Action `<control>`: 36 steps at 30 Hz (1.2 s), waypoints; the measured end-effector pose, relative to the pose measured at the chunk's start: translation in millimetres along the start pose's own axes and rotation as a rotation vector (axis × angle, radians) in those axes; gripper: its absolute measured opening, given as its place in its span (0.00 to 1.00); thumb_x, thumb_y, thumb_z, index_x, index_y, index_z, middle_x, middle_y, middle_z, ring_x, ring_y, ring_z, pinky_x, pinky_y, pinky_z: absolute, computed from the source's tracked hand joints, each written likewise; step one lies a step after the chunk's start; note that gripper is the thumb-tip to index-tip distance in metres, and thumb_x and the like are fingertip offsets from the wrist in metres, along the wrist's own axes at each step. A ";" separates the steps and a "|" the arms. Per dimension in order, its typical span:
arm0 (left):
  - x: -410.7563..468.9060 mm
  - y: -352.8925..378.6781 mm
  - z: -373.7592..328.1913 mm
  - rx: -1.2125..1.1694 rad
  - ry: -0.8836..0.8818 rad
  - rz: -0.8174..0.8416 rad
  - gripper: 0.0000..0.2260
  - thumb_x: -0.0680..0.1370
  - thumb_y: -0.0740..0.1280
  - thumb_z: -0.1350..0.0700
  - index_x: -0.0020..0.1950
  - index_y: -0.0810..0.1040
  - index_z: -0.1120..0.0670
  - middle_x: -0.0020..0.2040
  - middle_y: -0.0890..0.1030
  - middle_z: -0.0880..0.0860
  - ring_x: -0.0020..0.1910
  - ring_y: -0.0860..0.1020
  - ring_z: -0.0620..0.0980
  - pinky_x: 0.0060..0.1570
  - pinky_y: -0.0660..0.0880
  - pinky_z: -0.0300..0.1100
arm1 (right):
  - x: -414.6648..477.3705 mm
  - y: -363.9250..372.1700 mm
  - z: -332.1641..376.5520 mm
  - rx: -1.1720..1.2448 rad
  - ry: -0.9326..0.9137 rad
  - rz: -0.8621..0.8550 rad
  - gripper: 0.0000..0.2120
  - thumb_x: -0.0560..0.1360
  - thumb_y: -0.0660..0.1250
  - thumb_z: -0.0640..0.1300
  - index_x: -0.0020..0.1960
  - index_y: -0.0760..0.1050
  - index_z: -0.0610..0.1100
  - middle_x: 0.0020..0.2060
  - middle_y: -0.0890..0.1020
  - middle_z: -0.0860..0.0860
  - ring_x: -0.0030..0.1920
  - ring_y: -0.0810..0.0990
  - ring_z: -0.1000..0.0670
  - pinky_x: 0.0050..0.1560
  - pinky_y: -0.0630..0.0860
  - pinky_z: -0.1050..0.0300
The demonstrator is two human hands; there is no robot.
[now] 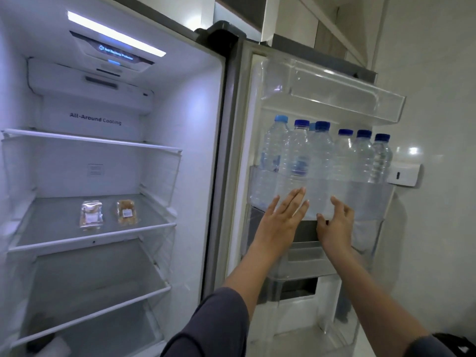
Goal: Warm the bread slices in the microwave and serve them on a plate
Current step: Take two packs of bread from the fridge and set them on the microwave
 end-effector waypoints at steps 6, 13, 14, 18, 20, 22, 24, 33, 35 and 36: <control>-18.2 -29.6 36.8 -0.313 -0.002 0.124 0.20 0.78 0.60 0.63 0.71 0.66 0.61 0.74 0.62 0.58 0.73 0.61 0.57 0.70 0.61 0.55 | -22.1 11.7 46.6 0.060 -0.100 -0.139 0.17 0.76 0.61 0.34 0.65 0.70 0.37 0.62 0.70 0.38 0.60 0.72 0.41 0.60 0.69 0.57; -88.7 -78.1 151.6 -0.336 -0.366 0.003 0.18 0.79 0.57 0.62 0.70 0.68 0.61 0.73 0.65 0.58 0.71 0.64 0.56 0.69 0.63 0.49 | -77.3 92.1 150.7 0.205 -0.523 -0.078 0.15 0.73 0.59 0.32 0.58 0.74 0.37 0.53 0.75 0.40 0.54 0.73 0.47 0.57 0.67 0.67; -101.3 -82.5 170.5 -0.314 -0.406 0.013 0.18 0.79 0.57 0.62 0.70 0.67 0.60 0.73 0.65 0.57 0.71 0.64 0.56 0.70 0.63 0.49 | -85.4 110.0 161.4 0.238 -0.513 -0.016 0.15 0.74 0.59 0.32 0.59 0.73 0.38 0.54 0.75 0.41 0.54 0.73 0.49 0.56 0.66 0.68; -154.5 -93.5 247.4 -0.269 -0.656 0.072 0.19 0.80 0.56 0.59 0.71 0.65 0.58 0.74 0.63 0.56 0.72 0.61 0.53 0.70 0.59 0.45 | -112.4 191.2 183.0 0.269 -0.406 0.272 0.16 0.75 0.60 0.34 0.62 0.73 0.40 0.58 0.75 0.44 0.61 0.73 0.48 0.60 0.62 0.67; -177.8 -98.7 283.5 -0.253 -0.782 0.077 0.20 0.80 0.57 0.59 0.72 0.65 0.60 0.74 0.63 0.56 0.73 0.61 0.53 0.70 0.57 0.43 | -118.5 231.2 187.0 0.231 -0.368 0.413 0.18 0.75 0.60 0.35 0.64 0.72 0.41 0.61 0.73 0.44 0.63 0.71 0.47 0.59 0.59 0.68; -201.7 -101.0 318.1 -0.241 -0.905 0.062 0.20 0.80 0.57 0.58 0.71 0.65 0.60 0.73 0.64 0.56 0.72 0.62 0.54 0.69 0.56 0.42 | -121.7 272.9 191.4 0.217 -0.320 0.548 0.19 0.76 0.60 0.37 0.66 0.70 0.42 0.63 0.71 0.43 0.65 0.69 0.45 0.61 0.60 0.64; -223.6 -97.1 350.0 -0.221 -1.011 0.047 0.19 0.80 0.57 0.57 0.70 0.66 0.60 0.72 0.66 0.56 0.70 0.64 0.55 0.67 0.60 0.44 | -121.9 312.9 194.6 0.200 -0.282 0.655 0.20 0.76 0.60 0.38 0.68 0.68 0.43 0.64 0.70 0.42 0.66 0.69 0.44 0.64 0.62 0.59; -281.0 -45.3 470.7 -0.077 -1.319 0.254 0.24 0.80 0.58 0.48 0.72 0.62 0.60 0.70 0.66 0.63 0.70 0.64 0.61 0.67 0.62 0.49 | -92.8 493.8 185.5 0.152 -0.174 0.952 0.30 0.74 0.67 0.43 0.73 0.60 0.42 0.71 0.64 0.40 0.71 0.64 0.43 0.70 0.62 0.51; -286.1 -31.8 494.0 -0.048 -1.350 0.326 0.28 0.79 0.57 0.44 0.74 0.58 0.59 0.72 0.64 0.63 0.72 0.60 0.61 0.69 0.60 0.50 | -86.1 527.0 176.0 0.141 -0.127 1.006 0.34 0.72 0.68 0.46 0.74 0.58 0.42 0.72 0.63 0.41 0.71 0.63 0.42 0.70 0.63 0.48; -288.3 -25.2 503.6 -0.037 -1.371 0.346 0.30 0.79 0.57 0.42 0.74 0.57 0.58 0.72 0.64 0.63 0.72 0.58 0.62 0.70 0.58 0.51 | -83.0 543.8 169.4 0.136 -0.104 1.038 0.37 0.70 0.69 0.49 0.74 0.58 0.42 0.72 0.64 0.42 0.71 0.64 0.42 0.69 0.64 0.47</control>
Point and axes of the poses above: each hand's wrist, its own x-axis towards the middle knuckle, its own y-axis out of the palm, z = x × y, the point moved 3 cm from there along x, towards the middle knuckle
